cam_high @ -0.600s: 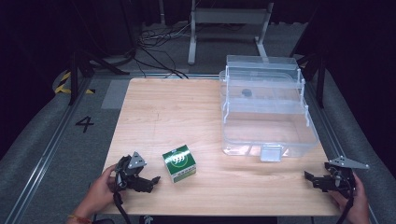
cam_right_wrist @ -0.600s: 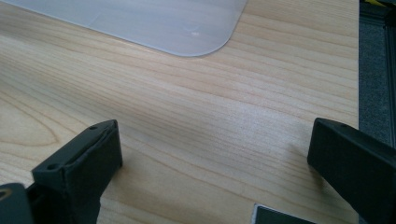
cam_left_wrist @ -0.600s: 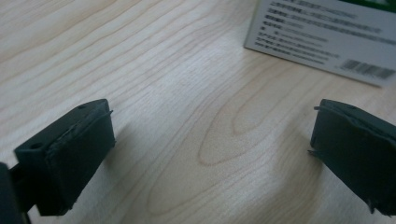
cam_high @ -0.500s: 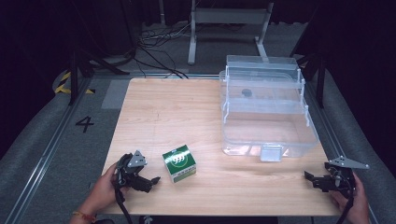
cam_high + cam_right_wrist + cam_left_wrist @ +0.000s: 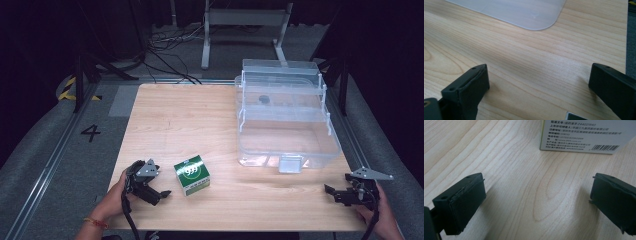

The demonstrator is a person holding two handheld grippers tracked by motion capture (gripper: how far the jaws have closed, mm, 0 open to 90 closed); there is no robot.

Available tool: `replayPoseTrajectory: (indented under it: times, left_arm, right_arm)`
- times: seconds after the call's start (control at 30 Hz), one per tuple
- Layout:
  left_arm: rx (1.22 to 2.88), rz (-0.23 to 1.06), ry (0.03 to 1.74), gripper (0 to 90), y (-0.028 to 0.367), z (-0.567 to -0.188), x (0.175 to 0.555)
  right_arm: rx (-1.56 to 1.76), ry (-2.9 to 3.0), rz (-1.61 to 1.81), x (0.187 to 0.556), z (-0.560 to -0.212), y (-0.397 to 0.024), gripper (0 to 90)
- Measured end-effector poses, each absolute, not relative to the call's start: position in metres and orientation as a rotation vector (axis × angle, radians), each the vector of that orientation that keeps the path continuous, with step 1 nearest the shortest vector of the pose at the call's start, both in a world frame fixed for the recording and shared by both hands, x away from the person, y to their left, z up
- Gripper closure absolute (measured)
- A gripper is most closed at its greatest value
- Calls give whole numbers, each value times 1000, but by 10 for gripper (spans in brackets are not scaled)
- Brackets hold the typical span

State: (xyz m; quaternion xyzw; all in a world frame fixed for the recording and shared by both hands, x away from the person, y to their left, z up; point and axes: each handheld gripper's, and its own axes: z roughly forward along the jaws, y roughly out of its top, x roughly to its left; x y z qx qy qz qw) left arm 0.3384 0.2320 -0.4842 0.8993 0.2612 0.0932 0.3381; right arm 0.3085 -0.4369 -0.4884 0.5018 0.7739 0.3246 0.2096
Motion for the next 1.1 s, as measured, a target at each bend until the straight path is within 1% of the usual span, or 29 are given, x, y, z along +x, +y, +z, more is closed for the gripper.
replayPoseTrajectory:
  times: [0.1, 0.13, 0.23, 0.27, 0.3, 0.33, 0.37, 0.4, 0.43, 0.5, 0.53, 0.57, 0.63, 0.7, 0.77, 0.8, 0.83, 0.87, 0.93, 1.0, 1.1]
  left_arm:
    - [2327, 257, 688, 19, 233, -484, 333]
    - [2325, 254, 683, 60, 233, -483, 332]
    - [2315, 321, 655, 80, 231, -483, 326]
    - [2318, 322, 667, 87, 231, -482, 324]
    - [2323, 305, 703, 96, 231, -482, 325]
    - [2323, 305, 703, 95, 231, -482, 325]
    - [2323, 275, 766, 95, 231, -481, 325]
    - [2331, 274, 783, 96, 231, -480, 325]
    - [2343, 264, 778, 101, 231, -479, 324]
    - [2357, 262, 767, 128, 231, -478, 324]
    - [2368, 251, 761, 128, 230, -476, 323]
    - [2387, 245, 750, 169, 229, -474, 323]
    - [2420, 223, 723, 167, 226, -470, 321]
    - [2420, 236, 709, 175, 224, -465, 318]
    - [2404, 247, 713, 168, 223, -461, 317]
    - [2397, 250, 716, 168, 222, -458, 316]
    - [2373, 278, 725, 167, 221, -449, 314]
    - [2373, 278, 725, 163, 221, -449, 314]
    - [2324, 293, 738, 163, 218, -439, 311]
    - [2313, 312, 708, 163, 213, -430, 308]
    - [2304, 329, 678, 162, 203, -418, 305]
  right_arm:
    - [1369, 2180, 910, 309, -488, -438, 43]
    - [1357, 2191, 913, 309, -487, -438, 63]
    - [1338, 2212, 912, 309, -486, -438, 78]
    - [1344, 2214, 922, 309, -486, -439, 117]
    - [1342, 2199, 935, 310, -485, -440, 214]
    - [1342, 2199, 935, 310, -485, -440, 214]
    - [1341, 2178, 964, 310, -483, -442, 221]
    - [1337, 2155, 1004, 310, -479, -443, 140]
    - [1332, 2144, 1017, 309, -476, -444, 194]
    - [1322, 2132, 1028, 309, -472, -443, 197]
    - [1309, 2112, 1031, 308, -466, -444, 166]
    - [1303, 2099, 1042, 308, -459, -444, 192]
    - [1281, 2071, 1058, 308, -449, -445, 200]
    - [1255, 2040, 1092, 307, -435, -447, 206]
    - [1239, 2019, 1110, 309, -422, -449, 218]
    - [1239, 2019, 1110, 309, -422, -449, 218]
    - [1220, 2005, 1101, 311, -411, -449, 220]
    - [1220, 2005, 1101, 311, -411, -449, 220]
    - [1199, 2002, 1077, 319, -398, -447, 234]
    - [1191, 2004, 1078, 322, -395, -446, 241]
    - [1173, 2016, 1062, 335, -385, -439, 264]
